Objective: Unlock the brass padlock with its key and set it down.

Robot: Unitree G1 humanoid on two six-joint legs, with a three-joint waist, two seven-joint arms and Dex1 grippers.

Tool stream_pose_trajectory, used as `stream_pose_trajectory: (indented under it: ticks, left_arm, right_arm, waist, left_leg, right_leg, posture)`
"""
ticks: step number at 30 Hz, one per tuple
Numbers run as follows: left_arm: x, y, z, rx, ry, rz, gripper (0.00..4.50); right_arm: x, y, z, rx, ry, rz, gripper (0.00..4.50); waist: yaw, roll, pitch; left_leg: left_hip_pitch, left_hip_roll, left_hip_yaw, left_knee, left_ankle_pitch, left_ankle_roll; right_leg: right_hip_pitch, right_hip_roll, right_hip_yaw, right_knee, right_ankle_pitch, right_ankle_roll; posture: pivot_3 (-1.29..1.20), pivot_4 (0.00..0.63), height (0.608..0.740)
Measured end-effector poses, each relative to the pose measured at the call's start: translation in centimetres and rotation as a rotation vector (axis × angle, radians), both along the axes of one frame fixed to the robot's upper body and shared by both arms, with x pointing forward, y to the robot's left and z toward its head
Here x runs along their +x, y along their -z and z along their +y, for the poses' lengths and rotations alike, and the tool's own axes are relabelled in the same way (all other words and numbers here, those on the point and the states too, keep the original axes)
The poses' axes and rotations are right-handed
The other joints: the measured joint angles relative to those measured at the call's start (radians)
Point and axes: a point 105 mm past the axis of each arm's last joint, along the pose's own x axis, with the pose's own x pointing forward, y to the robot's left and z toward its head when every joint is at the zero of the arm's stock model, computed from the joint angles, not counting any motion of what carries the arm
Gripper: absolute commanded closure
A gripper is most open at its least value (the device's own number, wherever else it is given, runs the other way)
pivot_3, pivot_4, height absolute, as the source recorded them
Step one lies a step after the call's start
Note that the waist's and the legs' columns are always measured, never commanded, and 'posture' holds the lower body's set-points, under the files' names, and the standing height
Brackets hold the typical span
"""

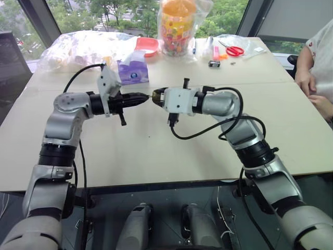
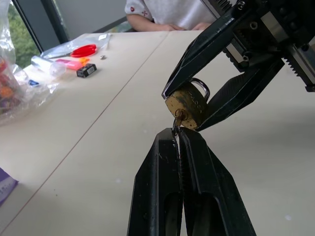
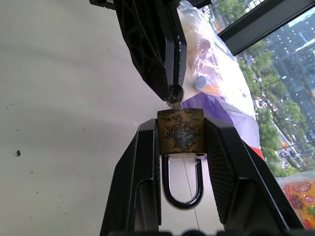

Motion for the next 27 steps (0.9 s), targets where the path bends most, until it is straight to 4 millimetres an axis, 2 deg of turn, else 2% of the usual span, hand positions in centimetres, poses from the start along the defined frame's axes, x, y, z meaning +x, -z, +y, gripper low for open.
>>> stream_pose_trajectory:
  ticks: [2,4,7,11,19,25,26,27]
  left_arm:
    - [0.0,-0.1,-0.1,0.004,0.011,0.022,4.44]
    - [0.0,-0.2,-0.1,-0.032,0.017,0.124,4.44]
    - [-0.1,-0.4,0.3,-0.109,0.032,0.293,3.52]
    - [-1.1,-0.3,-0.1,-0.186,0.113,0.475,1.85]
    - [-0.5,-1.3,-0.5,-0.286,0.116,0.503,1.85]
    - [0.1,-0.8,-0.6,-0.313,0.105,0.523,1.85]
    - [0.1,-0.7,-0.6,-0.314,0.103,0.526,2.4]
    - [0.1,-0.7,-0.6,-0.315,0.103,0.527,2.74]
  right_arm:
    - [0.0,0.0,0.0,-0.001,-0.002,0.002,3.79]
    - [0.0,0.0,0.0,-0.001,-0.004,0.003,3.79]
    - [-0.1,0.0,0.2,0.003,-0.009,0.001,3.79]
    - [-0.3,-0.2,0.5,0.015,-0.024,-0.011,3.79]
    - [-0.4,-0.5,0.8,0.026,-0.031,-0.025,3.79]
    - [-0.4,-0.6,0.9,0.03,-0.032,-0.026,3.79]
    - [-0.4,-0.6,0.9,0.03,-0.032,-0.027,3.79]
    - [-0.5,-0.6,0.9,0.031,-0.033,-0.029,3.79]
  waist:
    - [-0.001,0.0,0.0]
    - [-0.001,0.0,0.0]
    - [-0.002,0.0,0.0]
    - [-0.003,0.0,0.0]
    - [-0.001,0.0,0.0]
    - [-0.002,0.0,0.0]
    - [-0.002,0.0,0.0]
    - [-0.002,0.0,0.0]
  left_leg:
    - [0.0,0.0,0.0,0.0,0.0,0.0]
    - [-0.001,0.0,0.0,0.0,0.0,0.0]
    - [-0.001,0.0,0.0,0.002,0.0,0.001]
    - [-0.001,0.001,0.0,0.002,0.0,0.001]
    - [-0.002,0.001,-0.001,0.004,0.0,0.001]
    - [-0.002,0.001,-0.001,0.004,0.0,0.001]
    - [-0.002,0.001,-0.001,0.004,0.0,0.001]
    - [-0.002,0.001,-0.001,0.004,0.0,0.001]
  right_leg:
    - [0.0,0.0,0.0,0.0,0.001,0.001]
    - [0.0,0.001,0.0,0.0,0.002,0.004]
    - [0.0,0.001,0.0,0.001,0.002,0.004]
    - [0.0,0.002,0.0,0.001,0.002,0.004]
    - [0.0,0.001,0.0,0.001,0.002,0.004]
    - [0.0,0.001,0.0,0.001,0.002,0.004]
    - [0.0,0.001,0.0,0.001,0.002,0.004]
    - [0.0,0.001,0.0,0.001,0.002,0.004]
  posture:
    - [0.0,0.15,0.74]
    - [0.0,0.15,0.74]
    - [0.0,0.15,0.74]
    - [0.0,0.15,0.74]
    - [0.0,0.15,0.74]
    - [0.0,0.15,0.74]
    - [0.0,0.15,0.74]
    - [0.0,0.15,0.74]
